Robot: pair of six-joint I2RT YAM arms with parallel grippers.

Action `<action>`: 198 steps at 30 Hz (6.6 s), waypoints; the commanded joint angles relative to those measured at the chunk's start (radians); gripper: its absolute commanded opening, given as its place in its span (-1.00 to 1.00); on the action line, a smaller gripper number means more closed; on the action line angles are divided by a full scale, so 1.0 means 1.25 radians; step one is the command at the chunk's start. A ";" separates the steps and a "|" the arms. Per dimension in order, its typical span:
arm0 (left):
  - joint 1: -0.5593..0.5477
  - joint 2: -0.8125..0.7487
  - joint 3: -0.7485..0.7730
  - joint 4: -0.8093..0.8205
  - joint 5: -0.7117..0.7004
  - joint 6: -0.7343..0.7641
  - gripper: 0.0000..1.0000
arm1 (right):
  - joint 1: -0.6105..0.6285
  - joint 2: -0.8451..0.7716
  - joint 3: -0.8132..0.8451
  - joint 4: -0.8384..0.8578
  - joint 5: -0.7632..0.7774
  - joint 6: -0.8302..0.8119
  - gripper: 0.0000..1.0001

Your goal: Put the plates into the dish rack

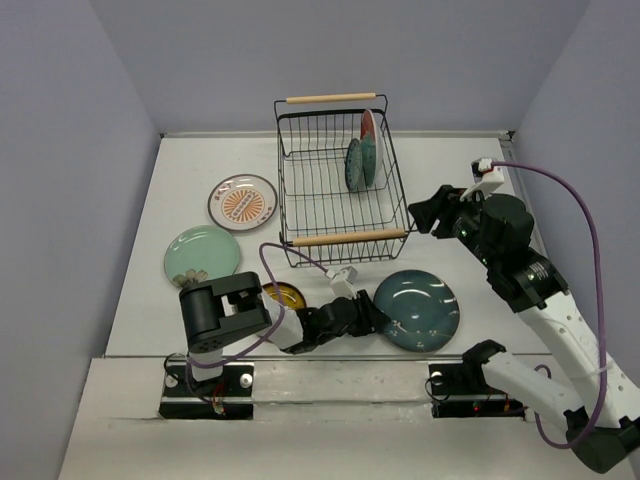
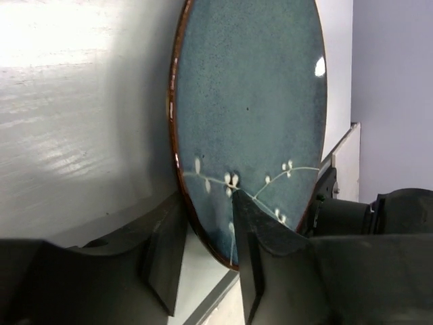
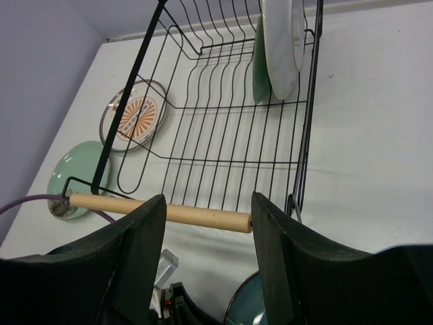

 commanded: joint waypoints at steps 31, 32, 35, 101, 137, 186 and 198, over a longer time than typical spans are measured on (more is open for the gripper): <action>-0.064 -0.787 -0.161 -0.171 -0.126 0.281 -0.89 | -0.003 -0.003 -0.008 0.014 -0.418 -0.102 0.79; -0.062 -0.817 -0.147 -0.188 -0.123 0.318 -0.89 | -0.003 -0.003 -0.003 0.014 -0.435 -0.109 0.81; -0.049 -0.916 -0.119 -0.251 -0.102 0.373 -0.89 | -0.003 0.005 0.008 0.015 -0.474 -0.127 0.84; 0.435 -1.092 0.188 -0.793 -0.125 0.749 0.98 | 0.205 1.117 1.145 0.170 0.795 -0.402 -0.86; 0.457 -1.049 0.182 -0.786 -0.108 0.740 0.98 | 0.146 1.174 0.973 0.154 0.744 -0.224 -0.87; 0.564 -0.964 0.185 -0.786 -0.054 0.721 0.98 | 0.467 0.396 0.102 0.361 0.111 0.034 -0.19; 0.566 -0.987 0.184 -0.785 -0.048 0.721 0.98 | 0.643 0.447 -0.239 0.636 0.194 0.457 0.06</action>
